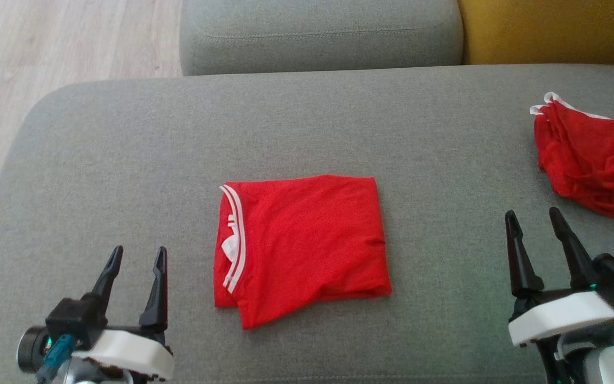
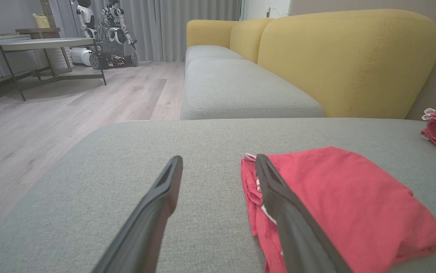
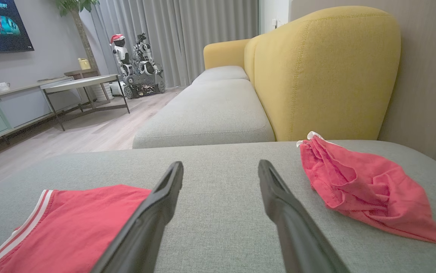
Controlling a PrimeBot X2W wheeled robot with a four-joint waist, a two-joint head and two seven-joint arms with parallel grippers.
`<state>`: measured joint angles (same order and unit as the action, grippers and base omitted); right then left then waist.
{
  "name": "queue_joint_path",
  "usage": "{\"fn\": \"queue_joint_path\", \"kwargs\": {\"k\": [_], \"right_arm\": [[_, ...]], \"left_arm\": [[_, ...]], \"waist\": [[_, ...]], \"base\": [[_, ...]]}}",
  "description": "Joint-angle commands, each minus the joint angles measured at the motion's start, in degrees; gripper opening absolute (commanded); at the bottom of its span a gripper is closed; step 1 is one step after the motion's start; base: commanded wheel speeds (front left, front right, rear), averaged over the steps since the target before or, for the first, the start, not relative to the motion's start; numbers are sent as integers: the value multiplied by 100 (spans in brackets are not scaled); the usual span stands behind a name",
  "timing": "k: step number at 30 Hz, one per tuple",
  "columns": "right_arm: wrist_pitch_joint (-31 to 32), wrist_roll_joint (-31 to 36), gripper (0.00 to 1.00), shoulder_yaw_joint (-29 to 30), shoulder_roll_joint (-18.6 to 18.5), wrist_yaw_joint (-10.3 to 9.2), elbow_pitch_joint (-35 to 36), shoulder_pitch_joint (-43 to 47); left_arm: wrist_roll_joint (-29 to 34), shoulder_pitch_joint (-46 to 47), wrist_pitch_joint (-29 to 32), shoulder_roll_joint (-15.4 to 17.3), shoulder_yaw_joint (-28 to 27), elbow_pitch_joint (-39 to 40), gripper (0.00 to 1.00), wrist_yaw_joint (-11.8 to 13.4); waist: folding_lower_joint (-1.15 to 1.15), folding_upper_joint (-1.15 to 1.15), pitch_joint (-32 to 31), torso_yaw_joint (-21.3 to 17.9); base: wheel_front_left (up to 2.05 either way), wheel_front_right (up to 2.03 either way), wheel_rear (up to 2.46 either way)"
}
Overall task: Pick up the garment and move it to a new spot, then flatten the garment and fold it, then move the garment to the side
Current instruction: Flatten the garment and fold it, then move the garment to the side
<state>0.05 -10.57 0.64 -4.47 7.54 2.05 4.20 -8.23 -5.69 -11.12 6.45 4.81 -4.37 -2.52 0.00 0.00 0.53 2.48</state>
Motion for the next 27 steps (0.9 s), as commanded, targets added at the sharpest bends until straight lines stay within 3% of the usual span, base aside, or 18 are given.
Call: {"fn": "queue_joint_path", "kwargs": {"k": [1,12,20,27], "right_arm": [[8,25,100,-133,-61,-5,182,-229],[82,-124,100,-527,-15,-5,-372,-676],[126,-386,100,-1326,88,-5,-1646,-1361],[323,-569,100,-1688,137,-5,-2838,-1969]], "left_arm": [[-44,273,-29,93,-184,180,100,29],[-79,588,-92,119,-92,214,100,15],[-90,1005,-223,70,91,70,100,-78],[-80,1240,-328,36,164,-105,100,-100]], "waist": [[0,0,2,-2],[0,0,372,154],[0,0,755,518],[0,0,972,767]], "base": [[0,0,0],[0,0,0],[0,0,0],[0,0,0]]}}
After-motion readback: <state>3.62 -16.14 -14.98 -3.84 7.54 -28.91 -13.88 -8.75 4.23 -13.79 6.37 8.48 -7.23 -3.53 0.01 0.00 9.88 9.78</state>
